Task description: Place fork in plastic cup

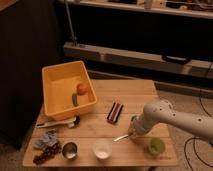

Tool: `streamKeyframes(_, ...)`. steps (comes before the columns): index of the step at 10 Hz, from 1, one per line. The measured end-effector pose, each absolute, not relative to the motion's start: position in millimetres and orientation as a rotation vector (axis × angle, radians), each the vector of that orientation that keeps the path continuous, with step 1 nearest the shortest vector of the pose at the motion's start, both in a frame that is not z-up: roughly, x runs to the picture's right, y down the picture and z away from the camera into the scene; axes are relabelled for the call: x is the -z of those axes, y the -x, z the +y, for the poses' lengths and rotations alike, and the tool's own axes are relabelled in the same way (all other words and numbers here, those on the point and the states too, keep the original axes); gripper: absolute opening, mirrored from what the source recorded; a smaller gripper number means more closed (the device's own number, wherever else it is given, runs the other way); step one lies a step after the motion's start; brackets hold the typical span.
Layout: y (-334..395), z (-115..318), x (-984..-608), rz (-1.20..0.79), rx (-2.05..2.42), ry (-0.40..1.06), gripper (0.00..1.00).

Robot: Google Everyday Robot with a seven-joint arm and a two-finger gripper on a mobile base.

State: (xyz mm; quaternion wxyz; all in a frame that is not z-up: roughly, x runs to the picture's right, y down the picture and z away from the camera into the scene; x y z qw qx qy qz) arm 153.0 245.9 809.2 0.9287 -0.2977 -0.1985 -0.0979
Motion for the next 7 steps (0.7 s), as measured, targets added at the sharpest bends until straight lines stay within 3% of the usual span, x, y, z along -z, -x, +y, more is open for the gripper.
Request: streamKeyframes(7, -151.1, 247.6, -808.8, -0.408, 0.200, 0.613, 0.38)
